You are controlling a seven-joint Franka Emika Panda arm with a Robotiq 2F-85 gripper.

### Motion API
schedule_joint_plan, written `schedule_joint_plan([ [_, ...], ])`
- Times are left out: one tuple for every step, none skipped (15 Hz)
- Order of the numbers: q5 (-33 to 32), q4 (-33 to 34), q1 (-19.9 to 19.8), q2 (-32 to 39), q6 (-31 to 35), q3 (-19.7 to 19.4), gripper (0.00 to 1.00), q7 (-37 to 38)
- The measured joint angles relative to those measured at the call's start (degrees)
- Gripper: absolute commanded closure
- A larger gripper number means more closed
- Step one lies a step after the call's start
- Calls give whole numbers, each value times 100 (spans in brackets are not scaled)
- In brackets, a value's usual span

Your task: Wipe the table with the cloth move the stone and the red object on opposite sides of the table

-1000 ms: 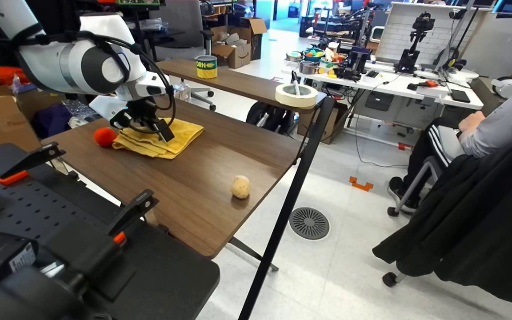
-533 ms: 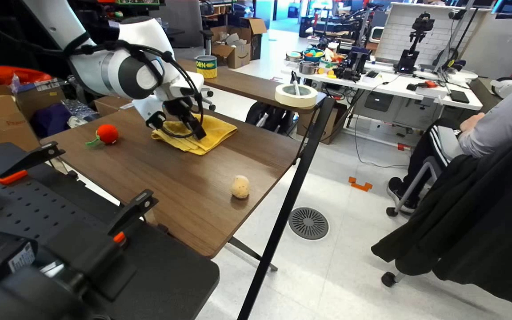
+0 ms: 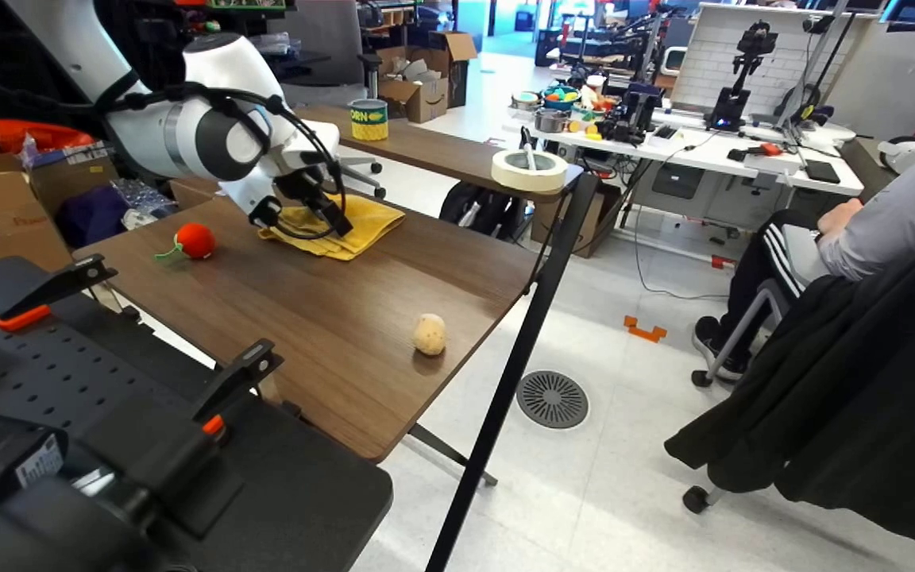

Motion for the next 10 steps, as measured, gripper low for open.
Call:
schedule_joint_plan([
  [2,-4,212,19,98,8,0,0],
  [5,-10,442,34,174,14,0,0],
  [9,-14,681,44,224,16,0,0],
  [14,-18,919,59,284,12,0,-4],
  [22,-28,1153,76,353,0,0,-13],
  [35,-47,1372,88,426,-11,0,-42],
  [59,-77,1561,96,508,-14,0,-94],
  [86,-104,1708,103,580,-17,0,-161],
  [112,-119,1815,115,631,-33,0,-224],
  [154,-120,1894,134,658,-76,0,-277],
])
